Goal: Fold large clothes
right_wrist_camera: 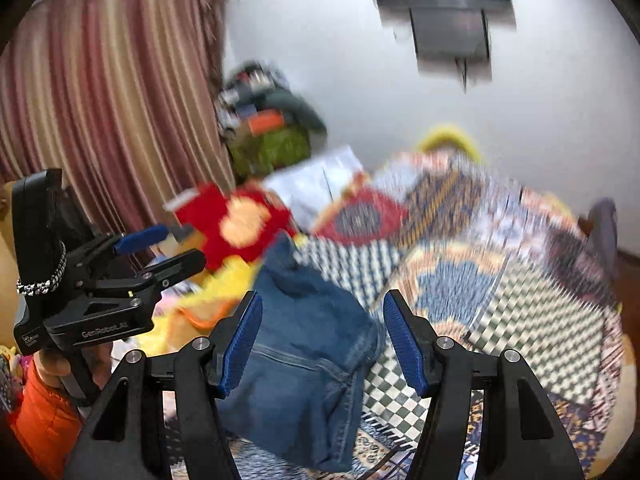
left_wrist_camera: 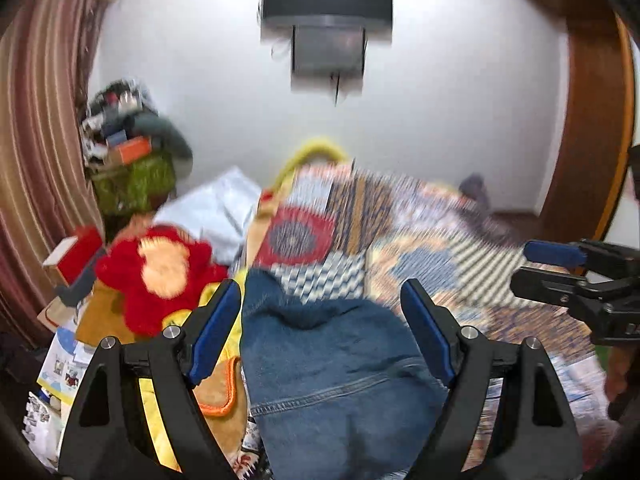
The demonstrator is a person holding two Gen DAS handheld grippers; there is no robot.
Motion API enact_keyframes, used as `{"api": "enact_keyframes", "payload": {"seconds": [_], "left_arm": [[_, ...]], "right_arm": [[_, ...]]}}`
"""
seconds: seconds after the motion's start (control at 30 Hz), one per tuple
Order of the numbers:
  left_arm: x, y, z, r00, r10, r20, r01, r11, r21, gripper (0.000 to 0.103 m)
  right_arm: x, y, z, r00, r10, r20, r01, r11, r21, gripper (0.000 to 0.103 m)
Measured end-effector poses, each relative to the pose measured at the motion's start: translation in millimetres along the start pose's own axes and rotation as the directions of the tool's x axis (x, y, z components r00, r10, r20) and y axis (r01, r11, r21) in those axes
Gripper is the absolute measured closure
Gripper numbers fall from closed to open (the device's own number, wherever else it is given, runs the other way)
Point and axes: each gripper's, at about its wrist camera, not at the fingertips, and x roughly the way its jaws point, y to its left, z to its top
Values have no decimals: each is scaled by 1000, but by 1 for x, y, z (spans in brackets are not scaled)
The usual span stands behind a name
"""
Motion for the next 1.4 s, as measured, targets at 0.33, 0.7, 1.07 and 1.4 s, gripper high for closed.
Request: {"api": "enact_keyframes", "payload": {"seconds": [0.33,0.7,1.07,1.4], "left_arm": [[-167,-26,-7,963,-17,270,32,998,-50,21],[-223,-54,-48,952,16,305,-3,999,-42,6],[-224,-51,-61,958,65,281,-37,994,-105,0],[-222,-49,-62,959,63,277,-32,993,-116,0]], "right_arm": [[-154,68,-13,956,10,292,1,999,-36,43],[-208,107,-66,940,-48,338,60,998,-23,42],[-225,102,-78,911,-180,372,183,983,27,0],[-217,102,-77,919,-183,349,190,982,15,0]]}}
